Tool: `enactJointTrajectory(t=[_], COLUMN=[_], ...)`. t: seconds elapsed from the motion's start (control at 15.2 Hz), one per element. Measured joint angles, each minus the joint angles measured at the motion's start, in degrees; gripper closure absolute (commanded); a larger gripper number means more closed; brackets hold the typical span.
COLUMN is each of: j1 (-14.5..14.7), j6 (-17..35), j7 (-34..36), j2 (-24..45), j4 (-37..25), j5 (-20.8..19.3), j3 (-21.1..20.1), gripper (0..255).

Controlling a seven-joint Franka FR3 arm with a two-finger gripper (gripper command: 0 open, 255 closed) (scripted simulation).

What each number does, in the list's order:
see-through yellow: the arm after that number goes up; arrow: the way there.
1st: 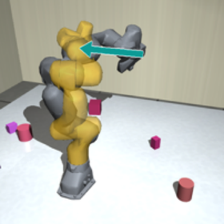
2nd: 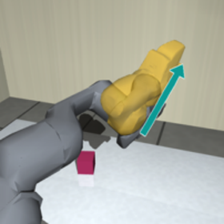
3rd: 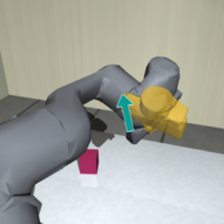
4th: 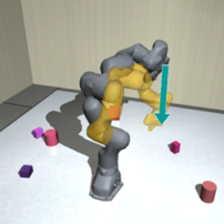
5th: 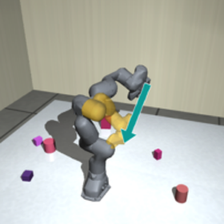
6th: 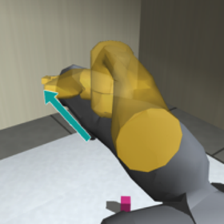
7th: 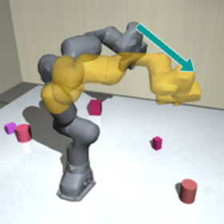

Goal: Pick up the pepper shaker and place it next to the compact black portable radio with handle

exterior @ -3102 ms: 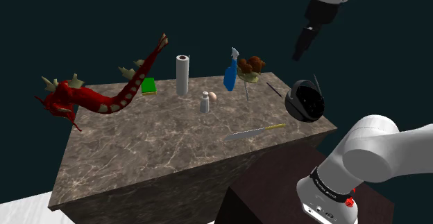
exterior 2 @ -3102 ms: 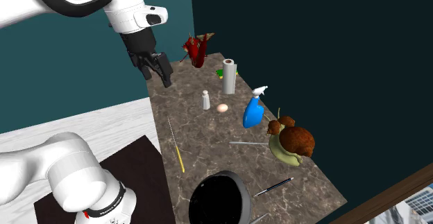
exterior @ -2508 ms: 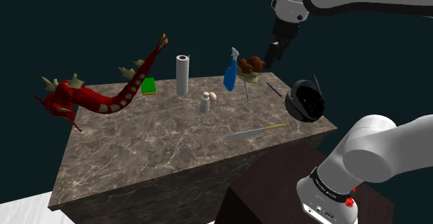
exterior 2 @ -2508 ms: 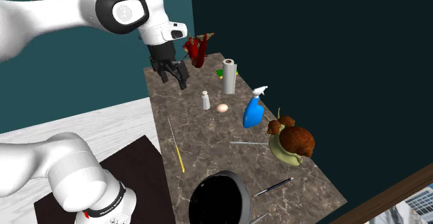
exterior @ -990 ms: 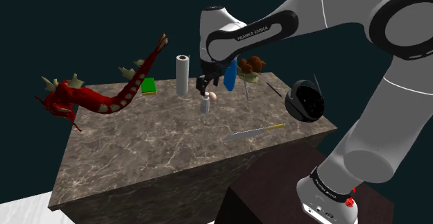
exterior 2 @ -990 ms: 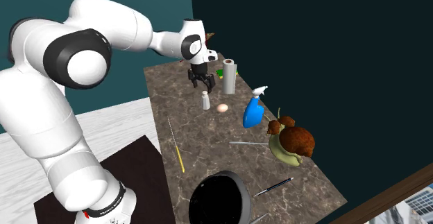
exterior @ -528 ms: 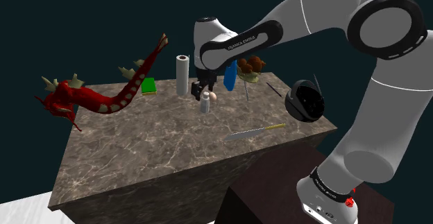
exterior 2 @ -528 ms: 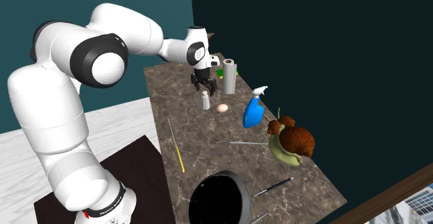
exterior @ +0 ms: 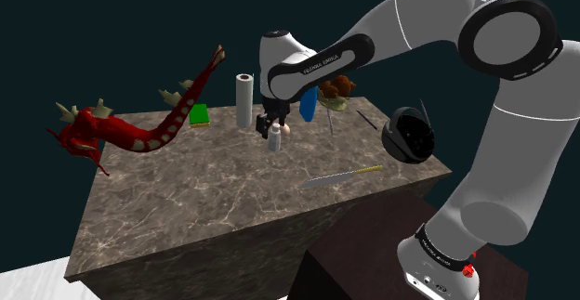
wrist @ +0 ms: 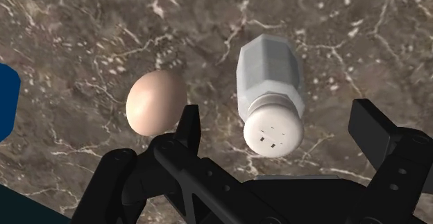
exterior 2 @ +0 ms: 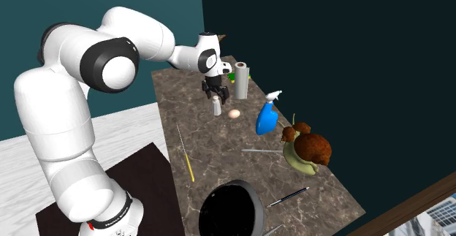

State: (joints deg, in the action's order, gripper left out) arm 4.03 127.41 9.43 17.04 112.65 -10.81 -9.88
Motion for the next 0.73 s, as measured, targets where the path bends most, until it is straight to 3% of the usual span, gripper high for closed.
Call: enactJointTrajectory(t=[0.07, 0.13, 0.73], j1=[0.0, 0.0, 0.01], j6=[0.01, 0.01, 0.03], j7=[0.0, 0.0, 0.02], j2=[0.0, 0.0, -0.03], j4=[0.0, 0.0, 0.02], j5=[0.0, 0.0, 0.0], j3=[0.0, 0.0, -0.01], gripper=[0, 255, 255])
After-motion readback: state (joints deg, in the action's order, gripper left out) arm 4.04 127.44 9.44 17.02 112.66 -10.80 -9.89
